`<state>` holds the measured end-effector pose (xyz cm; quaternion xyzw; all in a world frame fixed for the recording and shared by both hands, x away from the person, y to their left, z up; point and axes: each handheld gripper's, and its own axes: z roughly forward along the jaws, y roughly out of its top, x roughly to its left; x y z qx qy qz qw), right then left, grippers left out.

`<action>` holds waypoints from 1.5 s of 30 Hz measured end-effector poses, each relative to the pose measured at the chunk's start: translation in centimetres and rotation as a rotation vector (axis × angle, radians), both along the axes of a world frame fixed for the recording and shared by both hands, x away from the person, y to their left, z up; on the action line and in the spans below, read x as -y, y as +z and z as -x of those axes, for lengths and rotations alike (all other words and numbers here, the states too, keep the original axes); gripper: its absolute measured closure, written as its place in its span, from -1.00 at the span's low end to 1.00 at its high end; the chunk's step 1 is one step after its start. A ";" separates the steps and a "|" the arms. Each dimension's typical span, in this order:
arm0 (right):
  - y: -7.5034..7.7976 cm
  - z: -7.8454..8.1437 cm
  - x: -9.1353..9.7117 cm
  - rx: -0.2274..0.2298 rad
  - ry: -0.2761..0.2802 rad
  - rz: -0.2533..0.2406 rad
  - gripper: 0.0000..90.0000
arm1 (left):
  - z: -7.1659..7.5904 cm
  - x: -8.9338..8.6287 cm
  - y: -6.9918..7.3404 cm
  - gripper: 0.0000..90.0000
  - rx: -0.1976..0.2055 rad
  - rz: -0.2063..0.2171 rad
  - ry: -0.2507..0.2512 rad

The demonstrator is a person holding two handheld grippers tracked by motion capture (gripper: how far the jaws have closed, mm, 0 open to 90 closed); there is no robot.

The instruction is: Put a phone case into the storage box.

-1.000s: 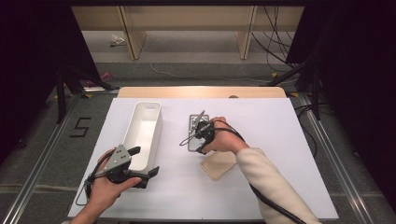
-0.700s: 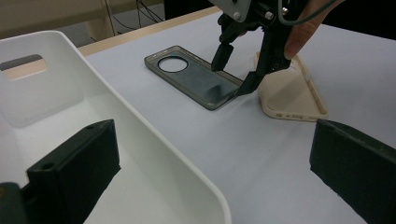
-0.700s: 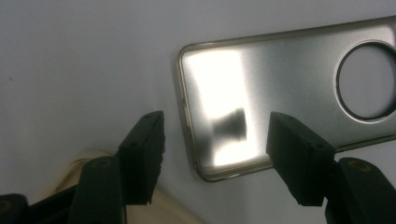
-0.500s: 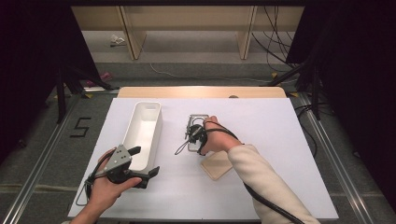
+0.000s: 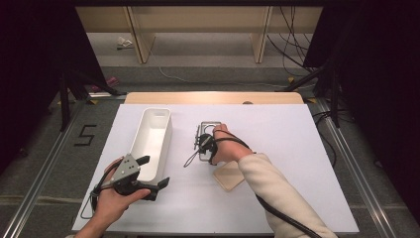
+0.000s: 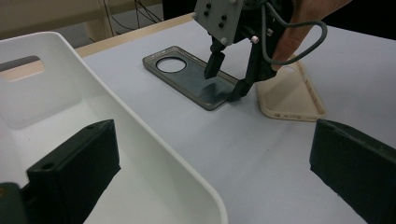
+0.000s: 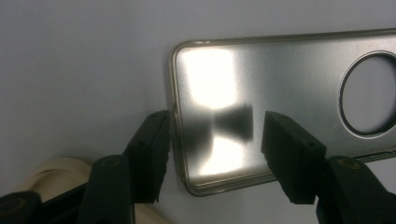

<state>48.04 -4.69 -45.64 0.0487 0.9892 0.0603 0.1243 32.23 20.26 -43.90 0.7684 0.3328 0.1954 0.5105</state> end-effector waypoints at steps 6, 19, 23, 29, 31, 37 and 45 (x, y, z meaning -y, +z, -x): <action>0.0 0.1 -0.2 -0.002 0.019 0.015 0.04 | 0.0 0.1 0.0 -0.98 -0.003 -0.001 -0.002; 0.0 0.0 -0.7 -0.037 0.057 0.044 0.31 | 0.2 0.4 -0.1 -0.98 -0.002 -0.005 -0.016; 0.0 0.2 -0.9 -0.048 0.062 0.059 0.40 | 0.2 0.4 0.0 -0.98 0.001 -0.006 -0.019; 0.0 0.4 -1.2 -0.065 0.080 0.081 0.61 | 0.2 0.5 -0.1 -0.98 -0.001 -0.007 -0.024; 0.0 0.4 -1.2 -0.071 0.078 0.084 0.67 | 0.2 0.5 -0.1 -0.98 -0.001 -0.009 -0.026; 0.0 0.5 -1.2 -0.077 0.077 0.087 0.77 | 0.2 0.6 -0.1 -0.98 -0.003 -0.007 -0.028; 0.0 0.6 -1.4 -0.070 0.087 0.091 0.91 | 0.2 0.6 -0.1 -0.98 -0.004 -0.011 -0.031</action>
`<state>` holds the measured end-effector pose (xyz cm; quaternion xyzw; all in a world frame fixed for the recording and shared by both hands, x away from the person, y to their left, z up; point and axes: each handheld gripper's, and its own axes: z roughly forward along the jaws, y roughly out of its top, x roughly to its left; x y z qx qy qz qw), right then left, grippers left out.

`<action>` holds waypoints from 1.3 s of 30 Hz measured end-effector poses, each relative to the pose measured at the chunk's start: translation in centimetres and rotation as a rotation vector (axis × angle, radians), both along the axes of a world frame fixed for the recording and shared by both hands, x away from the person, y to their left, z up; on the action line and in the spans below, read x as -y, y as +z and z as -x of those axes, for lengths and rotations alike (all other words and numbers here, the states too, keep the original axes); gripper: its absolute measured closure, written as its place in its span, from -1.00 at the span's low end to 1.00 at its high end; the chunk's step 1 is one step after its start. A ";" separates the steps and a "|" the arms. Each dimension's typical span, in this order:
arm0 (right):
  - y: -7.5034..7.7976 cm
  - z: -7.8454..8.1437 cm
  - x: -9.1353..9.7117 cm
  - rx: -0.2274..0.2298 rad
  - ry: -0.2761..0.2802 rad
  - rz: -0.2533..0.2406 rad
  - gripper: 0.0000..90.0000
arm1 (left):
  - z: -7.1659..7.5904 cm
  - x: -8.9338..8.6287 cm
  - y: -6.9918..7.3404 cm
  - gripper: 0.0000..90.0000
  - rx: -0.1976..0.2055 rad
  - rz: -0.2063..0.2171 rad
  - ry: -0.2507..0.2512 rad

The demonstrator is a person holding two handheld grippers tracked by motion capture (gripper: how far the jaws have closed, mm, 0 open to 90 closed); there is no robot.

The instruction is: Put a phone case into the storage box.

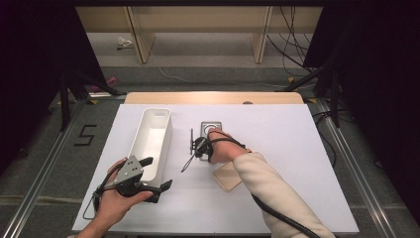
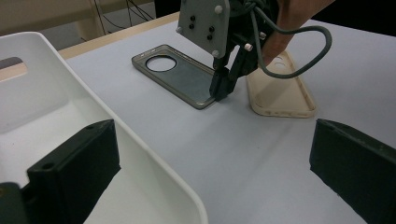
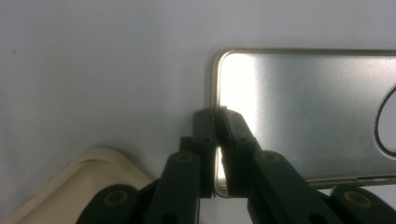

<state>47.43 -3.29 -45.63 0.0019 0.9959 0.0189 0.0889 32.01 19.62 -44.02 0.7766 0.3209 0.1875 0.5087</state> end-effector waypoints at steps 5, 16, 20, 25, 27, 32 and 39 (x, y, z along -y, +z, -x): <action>0.1 0.0 0.1 -0.001 0.001 -0.003 0.94 | 0.0 0.0 0.0 -0.98 0.003 0.000 -0.001; 0.0 0.2 0.5 0.002 0.002 -0.035 0.98 | 0.0 0.0 0.0 -0.97 0.002 -0.001 -0.002; 0.0 0.2 0.6 0.007 0.002 -0.048 0.98 | 0.0 0.0 0.0 -0.97 0.000 0.001 -0.002; 0.1 0.2 1.5 0.014 -0.018 -0.116 0.99 | 0.0 0.0 0.1 -0.97 0.003 0.003 0.000; 0.1 0.2 1.6 0.007 -0.025 -0.136 0.99 | 0.0 0.0 0.1 -0.97 0.003 0.002 0.000; 0.6 0.3 2.5 0.002 -0.046 -0.233 0.99 | 0.0 0.0 0.0 -0.97 0.002 0.001 0.002; 1.2 0.5 3.1 0.015 -0.060 -0.302 0.99 | 0.0 0.0 0.1 -0.97 0.006 0.001 0.001</action>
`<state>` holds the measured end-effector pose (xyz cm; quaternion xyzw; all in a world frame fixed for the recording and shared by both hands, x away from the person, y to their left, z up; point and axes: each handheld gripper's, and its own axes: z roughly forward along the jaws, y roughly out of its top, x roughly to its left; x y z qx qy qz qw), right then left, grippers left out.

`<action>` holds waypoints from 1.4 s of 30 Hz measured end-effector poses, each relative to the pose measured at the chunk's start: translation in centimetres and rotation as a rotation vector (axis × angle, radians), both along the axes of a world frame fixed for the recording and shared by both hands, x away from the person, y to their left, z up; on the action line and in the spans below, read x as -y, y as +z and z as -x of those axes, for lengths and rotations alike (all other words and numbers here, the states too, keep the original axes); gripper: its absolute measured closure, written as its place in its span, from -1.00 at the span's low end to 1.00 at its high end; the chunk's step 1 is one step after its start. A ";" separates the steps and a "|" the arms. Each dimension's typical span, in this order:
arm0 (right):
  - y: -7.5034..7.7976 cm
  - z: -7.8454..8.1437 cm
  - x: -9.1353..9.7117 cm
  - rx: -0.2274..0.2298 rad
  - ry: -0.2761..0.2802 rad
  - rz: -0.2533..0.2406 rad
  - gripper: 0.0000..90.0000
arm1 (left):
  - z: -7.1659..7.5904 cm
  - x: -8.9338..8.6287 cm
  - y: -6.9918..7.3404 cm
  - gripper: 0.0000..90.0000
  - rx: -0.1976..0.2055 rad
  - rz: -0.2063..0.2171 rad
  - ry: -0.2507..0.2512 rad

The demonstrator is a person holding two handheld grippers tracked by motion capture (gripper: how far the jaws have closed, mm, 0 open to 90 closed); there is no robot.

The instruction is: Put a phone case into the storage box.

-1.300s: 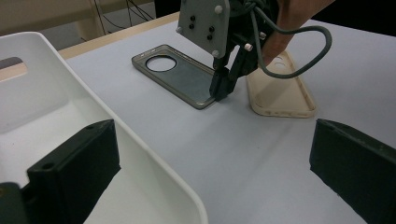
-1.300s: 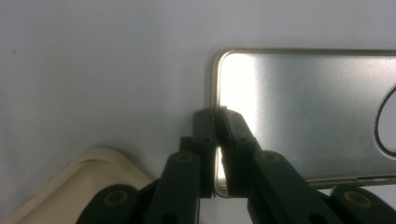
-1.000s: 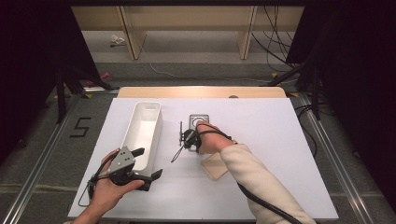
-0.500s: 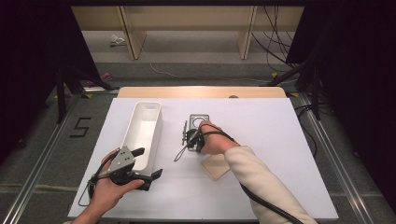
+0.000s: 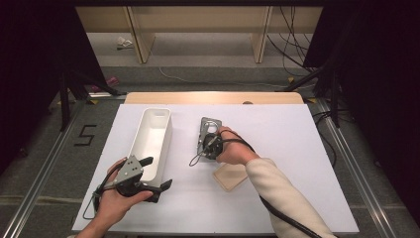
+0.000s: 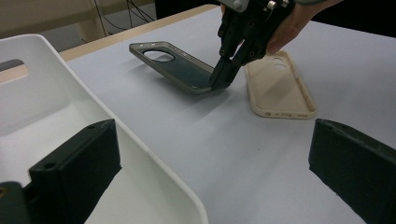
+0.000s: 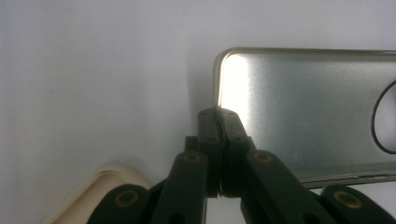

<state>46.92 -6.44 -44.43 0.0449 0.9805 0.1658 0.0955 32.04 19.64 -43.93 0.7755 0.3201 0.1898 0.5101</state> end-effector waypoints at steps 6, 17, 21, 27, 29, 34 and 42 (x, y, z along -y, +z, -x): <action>0.7 0.4 1.0 0.001 -0.021 -0.091 0.99 | 0.0 0.0 0.0 -0.97 0.002 0.001 0.001; 1.8 1.5 2.2 0.026 0.009 -0.199 0.99 | 0.0 0.0 0.0 -0.97 0.003 0.000 0.001; 1.9 1.6 2.8 0.036 0.005 -0.218 0.99 | 0.1 0.0 0.1 -0.97 0.004 -0.001 0.000; 2.0 2.0 4.4 0.041 -0.007 -0.273 0.99 | 0.0 0.0 0.0 -0.97 0.004 -0.005 0.003; 2.0 2.2 4.8 0.042 -0.011 -0.283 0.99 | 0.0 0.0 0.0 -0.96 0.004 -0.007 0.004; 2.1 2.8 5.5 0.043 -0.013 -0.323 0.99 | 0.0 0.0 0.0 -0.96 0.007 -0.009 0.005; 1.7 4.0 6.4 0.040 -0.008 -0.380 0.99 | 0.0 0.0 0.0 -0.96 0.004 -0.011 0.010</action>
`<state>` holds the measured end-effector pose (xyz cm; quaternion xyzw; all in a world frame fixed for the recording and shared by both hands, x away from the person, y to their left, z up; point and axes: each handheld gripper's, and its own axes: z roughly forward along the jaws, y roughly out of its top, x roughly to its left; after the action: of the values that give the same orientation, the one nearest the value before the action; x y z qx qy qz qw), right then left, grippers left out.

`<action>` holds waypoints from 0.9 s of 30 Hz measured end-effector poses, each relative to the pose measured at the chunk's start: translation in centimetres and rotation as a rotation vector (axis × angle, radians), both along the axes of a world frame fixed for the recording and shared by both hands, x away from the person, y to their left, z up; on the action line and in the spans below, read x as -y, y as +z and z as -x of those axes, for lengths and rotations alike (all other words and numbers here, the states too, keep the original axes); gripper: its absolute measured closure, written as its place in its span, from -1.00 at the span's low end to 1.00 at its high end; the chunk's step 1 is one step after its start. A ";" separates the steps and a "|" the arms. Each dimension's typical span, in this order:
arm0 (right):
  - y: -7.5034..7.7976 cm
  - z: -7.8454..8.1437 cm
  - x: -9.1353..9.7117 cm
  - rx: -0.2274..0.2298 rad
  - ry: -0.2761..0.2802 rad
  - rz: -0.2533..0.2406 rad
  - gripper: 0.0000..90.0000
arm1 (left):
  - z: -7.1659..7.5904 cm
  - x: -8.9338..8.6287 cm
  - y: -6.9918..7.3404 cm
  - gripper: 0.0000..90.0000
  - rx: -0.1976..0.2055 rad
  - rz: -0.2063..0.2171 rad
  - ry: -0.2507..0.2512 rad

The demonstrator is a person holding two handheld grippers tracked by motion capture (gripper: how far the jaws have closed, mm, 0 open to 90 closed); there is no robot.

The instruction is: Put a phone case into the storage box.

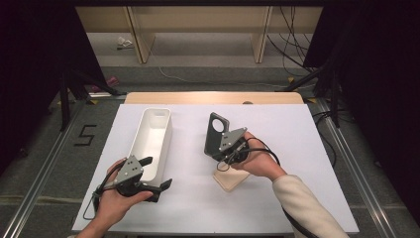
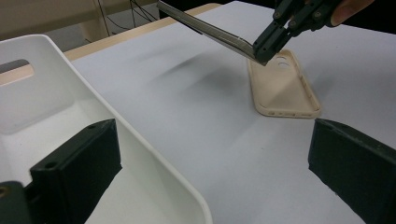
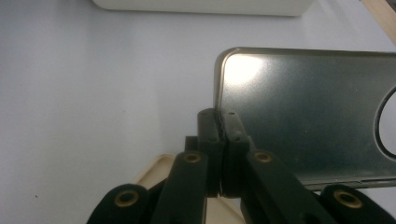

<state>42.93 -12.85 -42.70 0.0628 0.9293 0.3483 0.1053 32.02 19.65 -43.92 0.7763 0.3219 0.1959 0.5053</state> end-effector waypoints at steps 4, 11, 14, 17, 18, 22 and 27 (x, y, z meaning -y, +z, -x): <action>-0.3 0.5 0.4 -0.001 -0.005 -0.020 1.00 | 0.0 0.0 0.0 -0.96 -0.001 0.000 0.001; -0.1 1.1 0.7 0.013 -0.001 -0.046 0.99 | 0.1 0.1 0.0 -0.95 -0.007 -0.002 0.006; 0.0 1.5 0.6 0.022 0.006 -0.055 1.00 | 0.0 0.3 0.2 -0.92 -0.013 0.008 0.015; 0.2 1.8 0.5 0.025 0.011 -0.067 1.00 | 0.0 0.5 0.5 -0.90 -0.037 0.023 0.029; 0.2 2.0 0.5 0.027 0.013 -0.073 0.99 | 0.0 0.7 0.8 -0.87 -0.051 0.031 0.041; 0.2 2.6 0.2 0.029 0.026 -0.078 0.99 | -0.7 1.7 2.1 -0.79 -0.075 0.041 0.054; 0.3 3.4 -0.2 0.034 0.043 -0.082 0.99 | -2.4 3.0 3.7 -0.73 -0.088 0.023 0.058</action>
<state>39.50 -12.66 -42.42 0.0411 0.9135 0.3894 0.1108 34.38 16.69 -40.24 0.7687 0.3682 0.1727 0.4936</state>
